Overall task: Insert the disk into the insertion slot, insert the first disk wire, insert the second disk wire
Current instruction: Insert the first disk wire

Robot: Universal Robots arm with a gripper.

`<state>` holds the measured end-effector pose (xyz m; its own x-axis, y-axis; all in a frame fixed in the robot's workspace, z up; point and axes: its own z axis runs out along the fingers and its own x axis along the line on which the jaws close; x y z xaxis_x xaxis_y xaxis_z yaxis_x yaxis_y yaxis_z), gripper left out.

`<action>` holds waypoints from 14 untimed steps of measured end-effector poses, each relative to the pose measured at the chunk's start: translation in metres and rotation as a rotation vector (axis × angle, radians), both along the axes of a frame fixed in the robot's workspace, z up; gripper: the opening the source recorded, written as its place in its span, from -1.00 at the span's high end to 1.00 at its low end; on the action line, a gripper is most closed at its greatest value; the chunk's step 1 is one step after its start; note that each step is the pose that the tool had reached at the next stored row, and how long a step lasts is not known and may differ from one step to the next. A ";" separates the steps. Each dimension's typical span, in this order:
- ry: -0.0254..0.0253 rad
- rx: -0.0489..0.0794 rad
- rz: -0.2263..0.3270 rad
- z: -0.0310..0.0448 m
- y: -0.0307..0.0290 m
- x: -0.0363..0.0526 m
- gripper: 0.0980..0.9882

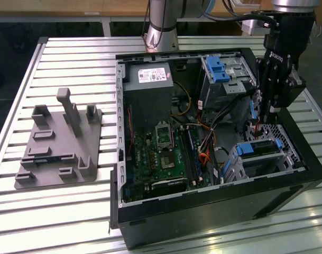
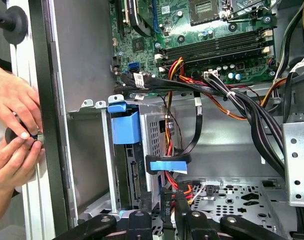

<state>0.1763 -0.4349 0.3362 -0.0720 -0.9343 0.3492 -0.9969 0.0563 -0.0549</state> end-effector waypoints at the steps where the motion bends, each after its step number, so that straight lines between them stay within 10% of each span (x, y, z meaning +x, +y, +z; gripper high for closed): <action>1: 0.0000 -0.005 0.000 -0.0003 0.0012 0.0000 0.50; 11: -0.0090 -0.030 0.001 -0.0045 0.0061 0.0000 0.53; 14: -0.0149 -0.033 0.001 -0.0054 0.0068 -0.0001 0.82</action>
